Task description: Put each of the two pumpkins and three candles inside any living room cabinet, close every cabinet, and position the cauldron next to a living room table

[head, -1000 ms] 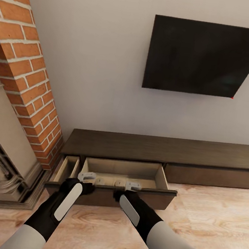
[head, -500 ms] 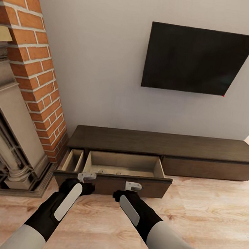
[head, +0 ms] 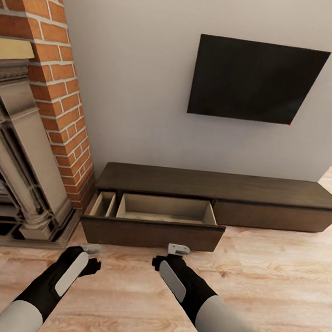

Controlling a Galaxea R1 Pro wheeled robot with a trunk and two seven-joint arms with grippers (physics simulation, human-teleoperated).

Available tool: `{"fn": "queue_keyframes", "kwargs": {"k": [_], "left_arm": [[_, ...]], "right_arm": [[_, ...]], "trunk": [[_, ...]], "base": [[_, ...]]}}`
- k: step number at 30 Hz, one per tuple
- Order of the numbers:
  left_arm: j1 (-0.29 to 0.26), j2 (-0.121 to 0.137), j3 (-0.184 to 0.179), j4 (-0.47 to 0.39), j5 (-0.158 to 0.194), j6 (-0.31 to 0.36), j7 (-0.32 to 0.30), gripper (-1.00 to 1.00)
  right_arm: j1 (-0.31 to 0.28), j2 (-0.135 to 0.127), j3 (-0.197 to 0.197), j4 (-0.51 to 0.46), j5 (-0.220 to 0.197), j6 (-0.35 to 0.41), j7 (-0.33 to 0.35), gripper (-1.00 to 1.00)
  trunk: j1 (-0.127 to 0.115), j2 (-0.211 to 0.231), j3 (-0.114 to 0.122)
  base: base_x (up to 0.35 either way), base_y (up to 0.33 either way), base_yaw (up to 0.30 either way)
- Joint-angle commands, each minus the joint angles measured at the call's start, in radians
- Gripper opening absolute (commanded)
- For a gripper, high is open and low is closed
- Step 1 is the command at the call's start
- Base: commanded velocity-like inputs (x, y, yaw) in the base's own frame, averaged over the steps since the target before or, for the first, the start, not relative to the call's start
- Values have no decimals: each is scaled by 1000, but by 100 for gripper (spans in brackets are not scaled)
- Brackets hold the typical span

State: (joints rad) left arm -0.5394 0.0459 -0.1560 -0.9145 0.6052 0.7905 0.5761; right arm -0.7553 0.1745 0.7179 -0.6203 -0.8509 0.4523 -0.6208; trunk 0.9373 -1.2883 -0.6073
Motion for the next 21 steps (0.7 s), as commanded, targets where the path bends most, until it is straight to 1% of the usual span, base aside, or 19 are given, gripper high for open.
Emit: {"fn": "queue_keyframes", "kwargs": {"k": [1,3,6,8,9,11,12,13,14,15,16,17,21], "left_arm": [[-1,7,-3,65,10,-15,9,100],[0,17,-4,178,6,-80,8,100],[1,27,-11,313,2,-212,5,100],[2,30,-13,404,0,-269,-6,100],[2,31,-14,447,-1,-290,-22,100],[3,33,-17,516,-6,-335,-76,100],[3,37,-17,547,-10,-363,-109,100],[3,40,-18,563,-13,-378,-126,100],[4,49,-18,606,-21,-424,-171,100],[4,51,-18,618,-23,-440,-184,100],[4,55,-19,642,-27,-472,-205,100],[4,59,-20,669,-29,-519,-226,100],[5,63,-20,712,-28,-584,-243,100]], "right_arm": [[1,0,4,2,-6,0,-10,100],[13,0,4,4,-3,-8,-14,100],[74,0,4,6,3,-33,-16,100],[118,0,5,7,4,-67,-16,100],[136,0,5,9,4,-93,-16,100],[167,0,5,15,3,-154,-16,100],[181,0,5,22,3,-181,-16,100],[187,0,6,26,3,-192,-17,100],[199,0,7,43,3,-216,-17,100],[202,0,8,50,3,-221,-17,100],[206,0,8,65,3,-229,-17,100],[208,0,9,82,3,-235,-16,100],[212,0,9,133,2,-261,-9,100]], "trunk": [[0,-1,-1],[0,-1,-1],[0,-1,-1],[0,-1,-1],[0,-1,-1],[0,-1,-1],[0,-1,-1],[0,-1,-1],[0,-1,-1],[0,-1,-1],[0,-1,-1],[0,-1,-1],[0,-1,-1]], "base": [[-149,0,0],[-78,0,0],[-27,0,0],[-8,0,0],[-4,0,0],[-2,0,0],[-1,0,0],[0,0,0],[0,0,0],[0,0,0],[0,0,0],[0,0,0],[0,0,0]]}}
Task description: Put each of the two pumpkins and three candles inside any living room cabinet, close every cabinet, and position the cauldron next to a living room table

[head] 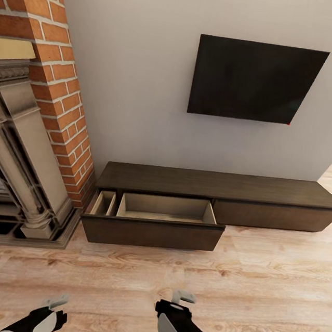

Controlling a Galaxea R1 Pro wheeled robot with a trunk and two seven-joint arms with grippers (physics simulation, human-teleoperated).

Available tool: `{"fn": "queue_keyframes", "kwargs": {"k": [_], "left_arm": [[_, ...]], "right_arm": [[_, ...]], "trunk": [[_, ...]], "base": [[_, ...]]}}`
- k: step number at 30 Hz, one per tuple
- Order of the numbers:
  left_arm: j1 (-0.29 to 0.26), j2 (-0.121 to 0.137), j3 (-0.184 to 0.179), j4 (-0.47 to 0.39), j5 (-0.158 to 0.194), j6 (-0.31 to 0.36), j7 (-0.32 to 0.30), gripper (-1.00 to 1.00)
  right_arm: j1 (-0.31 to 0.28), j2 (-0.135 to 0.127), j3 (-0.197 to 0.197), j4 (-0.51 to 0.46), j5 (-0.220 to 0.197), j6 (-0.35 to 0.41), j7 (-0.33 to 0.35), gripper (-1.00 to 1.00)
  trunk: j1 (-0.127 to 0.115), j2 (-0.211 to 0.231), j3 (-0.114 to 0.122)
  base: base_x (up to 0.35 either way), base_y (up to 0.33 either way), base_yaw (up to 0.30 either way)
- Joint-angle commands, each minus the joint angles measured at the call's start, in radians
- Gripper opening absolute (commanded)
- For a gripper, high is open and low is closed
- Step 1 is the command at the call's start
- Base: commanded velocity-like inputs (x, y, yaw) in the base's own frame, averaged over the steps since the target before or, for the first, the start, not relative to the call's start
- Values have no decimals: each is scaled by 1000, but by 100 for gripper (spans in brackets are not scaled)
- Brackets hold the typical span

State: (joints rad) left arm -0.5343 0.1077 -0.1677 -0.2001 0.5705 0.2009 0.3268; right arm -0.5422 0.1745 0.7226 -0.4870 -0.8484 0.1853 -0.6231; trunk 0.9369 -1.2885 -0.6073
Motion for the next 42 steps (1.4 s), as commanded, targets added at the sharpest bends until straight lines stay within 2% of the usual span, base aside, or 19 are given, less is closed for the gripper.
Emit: {"fn": "queue_keyframes", "kwargs": {"k": [1,4,9,25,33,42], "left_arm": [[0,0,-9,10,7,-7,4,100],[0,0,-9,37,7,-55,2,100],[0,0,-8,47,10,-102,2,100],[2,3,-7,48,3,-129,2,100],[3,3,-9,48,3,-163,2,100],[3,3,-9,48,2,-167,2,100]], "right_arm": [[-1,0,4,9,0,-10,-5,100],[0,0,7,43,2,-55,-2,100],[1,0,9,78,7,-76,-4,100],[0,0,11,85,5,-107,0,100],[1,0,11,85,5,-109,0,100],[0,0,11,85,5,-109,0,100]], "trunk": [[0,-1,-1],[0,-1,-1],[0,-1,-1],[0,-1,-1],[0,-1,-1],[0,-1,-1]], "base": [[0,0,0],[0,0,0],[0,0,0],[-2,0,0],[-207,0,0],[-22,-103,0]]}}
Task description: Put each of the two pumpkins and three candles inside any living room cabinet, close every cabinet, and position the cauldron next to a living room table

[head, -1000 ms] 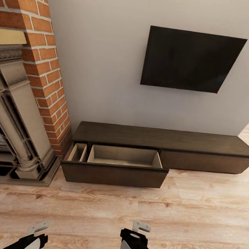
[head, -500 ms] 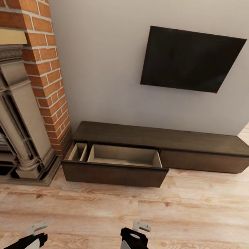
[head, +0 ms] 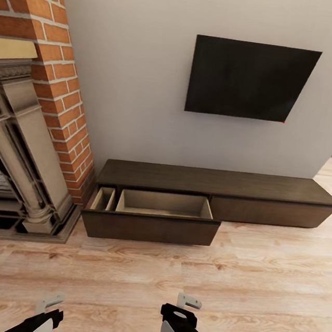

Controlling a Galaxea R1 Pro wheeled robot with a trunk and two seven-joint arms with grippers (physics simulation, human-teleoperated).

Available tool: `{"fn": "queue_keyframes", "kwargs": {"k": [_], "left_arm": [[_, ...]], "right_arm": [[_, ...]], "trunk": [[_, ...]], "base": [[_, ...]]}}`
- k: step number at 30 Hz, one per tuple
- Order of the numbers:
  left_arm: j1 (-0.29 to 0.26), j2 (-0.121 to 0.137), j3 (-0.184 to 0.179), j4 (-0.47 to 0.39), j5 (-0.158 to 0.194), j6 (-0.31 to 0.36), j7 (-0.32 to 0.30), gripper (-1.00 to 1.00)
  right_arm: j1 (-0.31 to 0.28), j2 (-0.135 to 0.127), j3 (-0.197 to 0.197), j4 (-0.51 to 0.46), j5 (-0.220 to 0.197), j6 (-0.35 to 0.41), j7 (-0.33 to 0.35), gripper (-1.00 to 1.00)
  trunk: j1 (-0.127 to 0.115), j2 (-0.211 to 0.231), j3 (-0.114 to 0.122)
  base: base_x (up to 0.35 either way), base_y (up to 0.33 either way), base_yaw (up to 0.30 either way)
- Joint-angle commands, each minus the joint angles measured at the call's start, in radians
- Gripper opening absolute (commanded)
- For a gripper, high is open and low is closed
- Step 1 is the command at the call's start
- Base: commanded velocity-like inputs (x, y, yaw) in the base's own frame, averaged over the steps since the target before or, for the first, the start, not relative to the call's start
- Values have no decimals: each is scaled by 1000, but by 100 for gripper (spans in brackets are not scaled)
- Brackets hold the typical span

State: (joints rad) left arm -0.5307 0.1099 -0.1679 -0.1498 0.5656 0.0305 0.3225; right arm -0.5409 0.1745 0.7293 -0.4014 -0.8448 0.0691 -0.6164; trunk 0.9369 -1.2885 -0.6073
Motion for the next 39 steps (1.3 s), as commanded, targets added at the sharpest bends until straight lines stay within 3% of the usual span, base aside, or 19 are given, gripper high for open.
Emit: {"fn": "queue_keyframes", "kwargs": {"k": [1,15,22,31,39], "left_arm": [[0,1,-9,-2,7,3,6,100],[1,2,-8,-2,11,3,6,100],[1,1,-9,-2,10,3,6,100],[1,2,-9,-2,14,3,6,100],[1,2,-8,-2,15,3,6,100]], "right_arm": [[-1,0,4,0,1,7,-6,100],[-1,0,5,0,3,11,10,100],[-1,0,7,0,3,13,10,100],[-1,0,7,-1,3,16,10,100],[-1,0,7,-2,3,17,5,100]], "trunk": [[0,-1,-1],[0,-1,-1],[0,-1,-1],[0,-1,-1],[0,-1,2]], "base": [[-1,-104,0],[-104,139,0],[-253,-99,0],[-7,-92,11],[70,112,220]]}}
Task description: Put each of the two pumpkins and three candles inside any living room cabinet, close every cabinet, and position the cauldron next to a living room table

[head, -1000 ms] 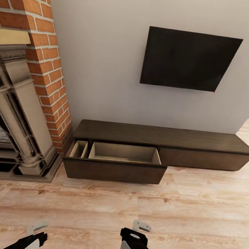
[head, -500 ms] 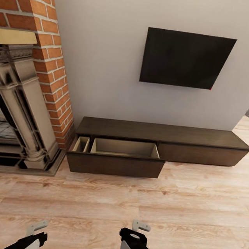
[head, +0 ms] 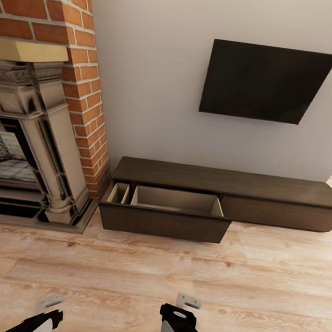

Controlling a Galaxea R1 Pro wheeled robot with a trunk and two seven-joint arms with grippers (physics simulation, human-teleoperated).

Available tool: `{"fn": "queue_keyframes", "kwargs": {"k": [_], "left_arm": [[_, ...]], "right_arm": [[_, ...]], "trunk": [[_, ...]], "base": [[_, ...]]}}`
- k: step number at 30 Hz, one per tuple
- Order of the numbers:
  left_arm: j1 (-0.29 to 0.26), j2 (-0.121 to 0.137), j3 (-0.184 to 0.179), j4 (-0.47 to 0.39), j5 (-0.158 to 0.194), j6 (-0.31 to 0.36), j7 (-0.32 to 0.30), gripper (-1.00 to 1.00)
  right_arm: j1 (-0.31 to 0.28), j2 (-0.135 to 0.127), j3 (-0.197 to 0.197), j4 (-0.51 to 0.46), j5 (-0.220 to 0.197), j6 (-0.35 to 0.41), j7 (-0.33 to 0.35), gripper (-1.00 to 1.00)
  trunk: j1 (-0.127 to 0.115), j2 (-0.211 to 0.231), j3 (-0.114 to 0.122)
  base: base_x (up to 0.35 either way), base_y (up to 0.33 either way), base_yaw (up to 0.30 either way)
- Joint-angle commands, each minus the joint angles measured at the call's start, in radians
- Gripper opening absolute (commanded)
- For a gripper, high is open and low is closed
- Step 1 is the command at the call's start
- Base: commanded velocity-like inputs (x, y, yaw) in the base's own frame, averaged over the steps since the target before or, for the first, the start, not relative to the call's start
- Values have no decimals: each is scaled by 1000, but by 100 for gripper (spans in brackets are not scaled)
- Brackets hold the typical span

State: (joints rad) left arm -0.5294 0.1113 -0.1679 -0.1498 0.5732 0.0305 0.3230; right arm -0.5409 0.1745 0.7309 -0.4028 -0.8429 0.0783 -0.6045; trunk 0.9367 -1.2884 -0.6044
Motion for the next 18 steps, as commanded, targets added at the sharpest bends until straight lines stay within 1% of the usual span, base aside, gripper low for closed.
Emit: {"fn": "queue_keyframes", "kwargs": {"k": [1,18], "left_arm": [[0,1,-8,-2,7,3,5,100],[0,0,-9,-2,7,3,5,100]], "right_arm": [[-1,0,5,-1,1,7,-8,100],[-1,0,5,-1,2,3,-4,100]], "trunk": [[0,-1,-1],[0,-1,-1]], "base": [[34,57,275],[4,7,282]]}}
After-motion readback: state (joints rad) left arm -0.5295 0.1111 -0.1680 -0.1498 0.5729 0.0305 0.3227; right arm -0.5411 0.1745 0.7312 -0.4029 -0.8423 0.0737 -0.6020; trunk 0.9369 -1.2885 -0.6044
